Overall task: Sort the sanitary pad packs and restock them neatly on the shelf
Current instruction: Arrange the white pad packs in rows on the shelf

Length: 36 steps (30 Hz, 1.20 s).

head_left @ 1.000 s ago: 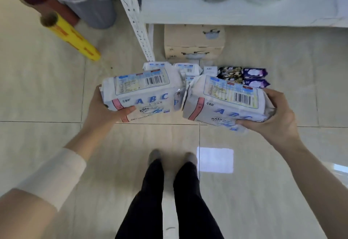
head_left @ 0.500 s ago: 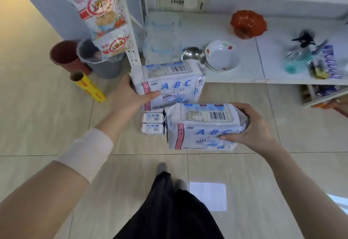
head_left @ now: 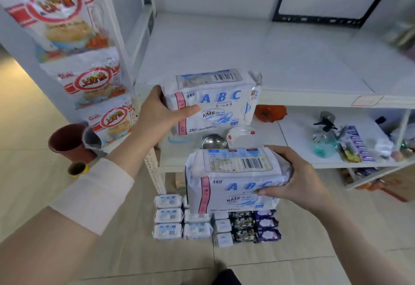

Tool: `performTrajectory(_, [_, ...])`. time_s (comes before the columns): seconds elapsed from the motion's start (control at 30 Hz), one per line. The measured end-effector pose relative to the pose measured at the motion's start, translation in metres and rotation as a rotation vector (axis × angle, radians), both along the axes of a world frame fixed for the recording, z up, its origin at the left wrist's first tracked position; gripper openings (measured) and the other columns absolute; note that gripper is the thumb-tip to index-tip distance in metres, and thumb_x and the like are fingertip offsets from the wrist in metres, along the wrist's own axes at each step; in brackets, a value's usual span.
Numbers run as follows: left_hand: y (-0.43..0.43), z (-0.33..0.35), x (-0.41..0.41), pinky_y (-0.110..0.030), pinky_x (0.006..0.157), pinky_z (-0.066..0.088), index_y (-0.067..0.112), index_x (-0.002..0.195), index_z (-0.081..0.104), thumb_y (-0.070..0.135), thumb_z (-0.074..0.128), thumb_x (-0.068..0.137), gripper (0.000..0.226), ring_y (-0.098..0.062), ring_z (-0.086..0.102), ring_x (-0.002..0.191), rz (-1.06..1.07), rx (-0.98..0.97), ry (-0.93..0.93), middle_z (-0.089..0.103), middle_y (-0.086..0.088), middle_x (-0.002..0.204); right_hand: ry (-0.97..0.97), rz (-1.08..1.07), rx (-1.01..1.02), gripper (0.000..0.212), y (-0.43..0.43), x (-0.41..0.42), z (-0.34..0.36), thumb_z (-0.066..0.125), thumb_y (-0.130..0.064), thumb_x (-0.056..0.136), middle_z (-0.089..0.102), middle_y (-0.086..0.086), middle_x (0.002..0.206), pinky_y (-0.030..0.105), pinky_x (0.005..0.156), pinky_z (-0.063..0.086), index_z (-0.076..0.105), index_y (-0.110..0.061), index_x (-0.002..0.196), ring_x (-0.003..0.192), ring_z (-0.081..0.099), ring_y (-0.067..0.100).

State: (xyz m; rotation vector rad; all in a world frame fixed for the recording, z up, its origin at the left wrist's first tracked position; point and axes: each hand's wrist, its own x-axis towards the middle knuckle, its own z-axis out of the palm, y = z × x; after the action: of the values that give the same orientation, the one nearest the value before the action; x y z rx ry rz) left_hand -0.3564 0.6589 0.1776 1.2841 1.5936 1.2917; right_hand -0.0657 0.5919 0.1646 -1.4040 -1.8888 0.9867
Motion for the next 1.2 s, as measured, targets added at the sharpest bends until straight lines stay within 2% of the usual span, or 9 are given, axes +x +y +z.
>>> performTrajectory(0.1, [0.041, 0.021, 0.007, -0.021, 0.075, 0.049, 0.016, 0.114, 0.053, 0.029, 0.084, 0.062, 0.061, -0.001, 0.06, 0.089, 0.014, 0.019, 0.058, 0.063, 0.01, 0.105, -0.013, 0.033, 0.052, 0.092, 0.041, 0.01, 0.02, 0.076, -0.074, 0.028, 0.056, -0.036, 0.109, 0.004, 0.077, 0.043, 0.049, -0.044, 0.11, 0.1, 0.055, -0.012])
performTrajectory(0.17, [0.069, 0.031, 0.01, -0.017, 0.068, 0.046, 0.017, 0.111, 0.053, 0.031, 0.083, 0.063, 0.058, -0.002, 0.06, 0.087, 0.041, 0.01, 0.07, 0.062, 0.01, 0.102, -0.008, 0.072, 0.064, 0.09, 0.074, 0.017, 0.032, 0.081, -0.063, 0.028, 0.057, -0.035, 0.108, 0.004, 0.076, 0.042, 0.05, -0.042, 0.111, 0.1, 0.056, -0.012])
performTrajectory(0.27, [0.111, 0.037, 0.013, -0.026, 0.079, 0.05, 0.018, 0.111, 0.055, 0.033, 0.083, 0.061, 0.059, -0.008, 0.063, 0.093, 0.073, 0.006, 0.038, 0.065, 0.008, 0.104, 0.005, 0.119, 0.108, 0.086, 0.125, 0.026, 0.042, 0.081, -0.056, 0.03, 0.06, -0.034, 0.105, 0.006, 0.075, 0.045, 0.052, -0.042, 0.11, 0.097, 0.057, -0.011])
performTrajectory(0.37, [0.15, 0.037, 0.017, -0.028, 0.083, 0.051, 0.019, 0.115, 0.056, 0.032, 0.084, 0.061, 0.062, -0.007, 0.064, 0.094, 0.066, 0.024, 0.027, 0.066, 0.008, 0.105, 0.049, 0.144, 0.121, 0.085, 0.17, 0.03, 0.046, 0.082, -0.05, 0.032, 0.063, -0.028, 0.104, 0.008, 0.073, 0.048, 0.054, -0.038, 0.111, 0.095, 0.06, -0.009])
performTrajectory(0.53, [0.208, 0.036, 0.014, -0.035, 0.091, 0.051, 0.019, 0.119, 0.056, 0.031, 0.085, 0.061, 0.066, -0.009, 0.065, 0.097, 0.058, 0.037, -0.035, 0.067, 0.006, 0.109, 0.057, 0.167, 0.161, 0.083, 0.238, 0.022, 0.05, 0.09, -0.046, 0.035, 0.065, -0.024, 0.102, 0.003, 0.068, 0.044, 0.056, -0.033, 0.11, 0.09, 0.06, -0.011])
performTrajectory(0.67, [0.253, 0.041, 0.007, -0.034, 0.09, 0.051, 0.019, 0.119, 0.056, 0.031, 0.087, 0.057, 0.07, -0.009, 0.065, 0.097, 0.038, 0.047, -0.031, 0.067, 0.007, 0.109, 0.108, 0.129, 0.17, 0.074, 0.284, 0.015, 0.052, 0.087, -0.037, 0.037, 0.065, -0.028, 0.095, 0.005, 0.062, 0.046, 0.057, -0.035, 0.105, 0.083, 0.062, -0.01])
performTrajectory(0.87, [0.313, 0.034, -0.005, -0.022, 0.078, 0.05, 0.022, 0.111, 0.052, 0.021, 0.082, 0.067, 0.053, -0.005, 0.062, 0.09, 0.034, 0.078, -0.015, 0.064, 0.005, 0.106, 0.159, 0.102, 0.149, 0.075, 0.345, 0.01, 0.051, 0.092, -0.025, 0.038, 0.069, -0.021, 0.093, 0.008, 0.058, 0.048, 0.059, -0.031, 0.105, 0.079, 0.066, -0.004])
performTrajectory(1.07, [0.356, 0.018, -0.029, -0.032, 0.089, 0.051, 0.015, 0.12, 0.054, 0.025, 0.084, 0.062, 0.066, -0.013, 0.063, 0.097, 0.059, 0.078, 0.03, 0.065, 0.001, 0.11, 0.133, 0.001, 0.175, 0.068, 0.395, 0.015, 0.054, 0.079, -0.03, 0.036, 0.068, -0.027, 0.083, 0.007, 0.053, 0.047, 0.058, -0.035, 0.1, 0.071, 0.065, -0.007])
performTrajectory(1.2, [0.376, 0.012, -0.042, -0.031, 0.089, 0.05, 0.018, 0.119, 0.056, 0.03, 0.085, 0.057, 0.069, -0.01, 0.065, 0.096, 0.057, 0.1, 0.027, 0.067, 0.007, 0.105, 0.099, -0.078, 0.214, 0.061, 0.429, 0.021, 0.05, 0.084, -0.016, 0.049, 0.065, -0.033, 0.074, 0.002, 0.051, 0.043, 0.058, -0.032, 0.101, 0.065, 0.062, -0.013])
